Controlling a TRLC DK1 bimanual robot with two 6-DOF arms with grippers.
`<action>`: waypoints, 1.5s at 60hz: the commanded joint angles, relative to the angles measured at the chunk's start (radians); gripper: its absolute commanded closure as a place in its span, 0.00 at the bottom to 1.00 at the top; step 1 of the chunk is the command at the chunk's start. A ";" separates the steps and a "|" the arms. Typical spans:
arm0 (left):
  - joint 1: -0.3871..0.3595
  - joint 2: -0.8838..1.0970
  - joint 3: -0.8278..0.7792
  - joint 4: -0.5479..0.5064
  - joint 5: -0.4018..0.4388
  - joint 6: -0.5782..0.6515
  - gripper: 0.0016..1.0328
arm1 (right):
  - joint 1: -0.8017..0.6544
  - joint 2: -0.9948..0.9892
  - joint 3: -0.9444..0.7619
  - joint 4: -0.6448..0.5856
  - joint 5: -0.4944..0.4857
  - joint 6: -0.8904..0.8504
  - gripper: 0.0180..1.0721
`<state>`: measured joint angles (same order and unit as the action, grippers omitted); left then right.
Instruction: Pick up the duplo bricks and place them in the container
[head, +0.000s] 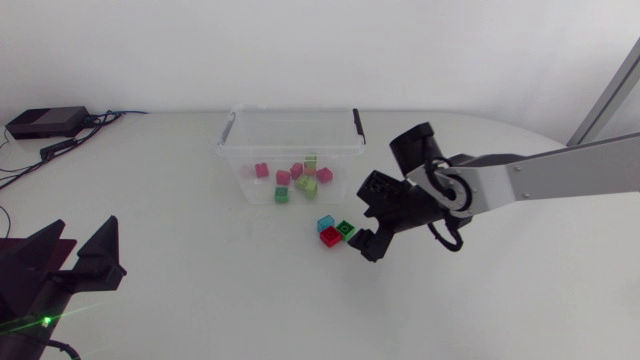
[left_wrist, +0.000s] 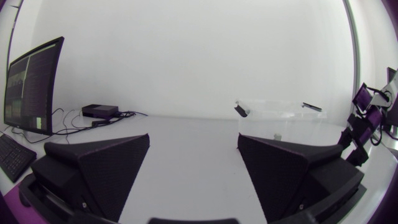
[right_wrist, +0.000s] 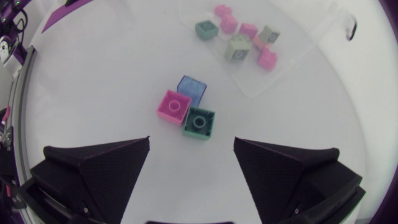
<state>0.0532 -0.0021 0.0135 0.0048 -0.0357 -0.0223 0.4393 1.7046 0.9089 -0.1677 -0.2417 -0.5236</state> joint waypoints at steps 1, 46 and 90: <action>-0.004 -0.010 -0.014 -0.003 -0.006 0.012 0.04 | 0.015 0.076 0.030 0.014 0.033 0.079 0.09; -0.004 -0.010 -0.014 -0.005 -0.006 0.012 0.04 | 0.029 0.236 0.154 0.008 0.088 0.162 0.75; -0.004 -0.010 -0.014 -0.003 -0.006 0.012 0.04 | 0.009 0.036 0.476 -0.036 0.067 0.246 0.75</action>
<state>0.0532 -0.0025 0.0135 0.0051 -0.0357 -0.0223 0.4351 1.6665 1.3434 -0.2306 -0.1745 -0.3195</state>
